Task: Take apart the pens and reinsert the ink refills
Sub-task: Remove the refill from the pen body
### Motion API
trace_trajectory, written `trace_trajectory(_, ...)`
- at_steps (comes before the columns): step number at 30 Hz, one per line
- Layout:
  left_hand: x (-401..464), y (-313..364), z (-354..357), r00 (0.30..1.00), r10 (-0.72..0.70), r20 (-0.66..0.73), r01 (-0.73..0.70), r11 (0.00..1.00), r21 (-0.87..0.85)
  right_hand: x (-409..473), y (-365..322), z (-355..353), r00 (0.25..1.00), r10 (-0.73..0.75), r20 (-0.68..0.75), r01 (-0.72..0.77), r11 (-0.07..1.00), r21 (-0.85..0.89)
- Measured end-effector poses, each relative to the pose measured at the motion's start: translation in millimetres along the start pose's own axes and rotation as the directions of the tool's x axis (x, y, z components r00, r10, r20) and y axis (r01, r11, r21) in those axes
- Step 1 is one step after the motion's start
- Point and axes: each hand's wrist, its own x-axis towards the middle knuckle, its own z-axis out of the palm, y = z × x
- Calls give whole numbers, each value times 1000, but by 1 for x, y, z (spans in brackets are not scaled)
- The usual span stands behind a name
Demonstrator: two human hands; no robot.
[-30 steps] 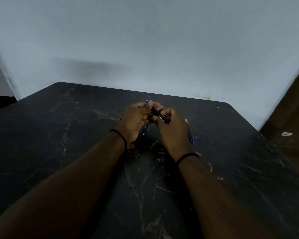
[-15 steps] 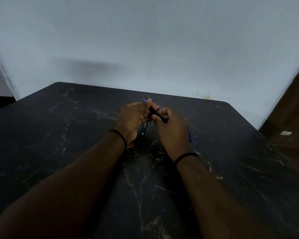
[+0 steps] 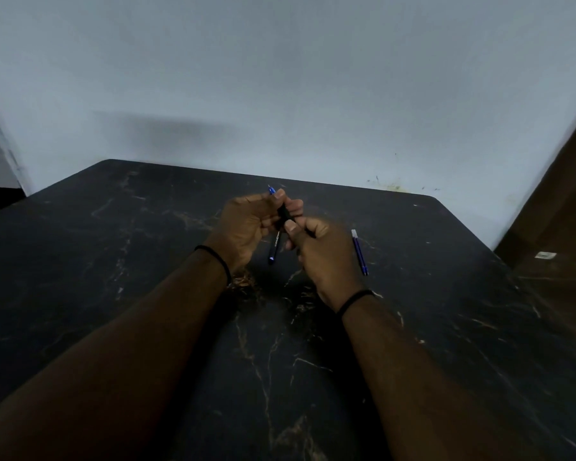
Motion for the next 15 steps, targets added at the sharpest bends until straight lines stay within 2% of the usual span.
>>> trace_trajectory(3, -2, 3, 8, 994, 67, -85, -56, 990, 128, 3, 0, 1, 1000, 0, -13, 0, 1000, 5)
trace_trajectory(5, -1, 10, 5, 946, 159, -284, -46, 929, 367, 4, 2, 2, 997, -24, -71, 18, 997, -77)
trace_trajectory(6, 0, 14, -3, 878, 252, -406, 5, 845, 534, 5, 3, 2, 994, -38, -101, 26, 993, -117)
trace_trajectory(7, 0, 17, -14, 799, 357, -484, 103, 712, 694, 6, 4, 1, 991, -48, -125, 30, 989, -148)
trace_trajectory(8, -1, 19, -24, 751, 422, -508, 217, 569, 793, 6, 6, 0, 989, -53, -141, 29, 985, -172)
trace_trajectory(9, -2, 20, -33, 740, 433, -514, 302, 469, 830, 7, 6, -1, 987, -55, -150, 26, 981, -192)
trace_trajectory(11, -2, 17, -39, 779, 380, -499, 401, 308, 862, 7, 7, -3, 987, -67, -149, 33, 975, -219)
trace_trajectory(12, -1, 13, -40, 819, 344, -459, 418, 190, 888, 6, 7, -3, 987, -72, -140, 39, 974, -223)
trace_trajectory(14, 2, 7, -40, 907, 214, -362, 375, -22, 927, 5, 7, -3, 989, -76, -123, 46, 972, -228)
trace_trajectory(15, 4, 5, -41, 931, 151, -332, 347, -82, 934, 5, 7, -3, 990, -79, -118, 50, 971, -234)
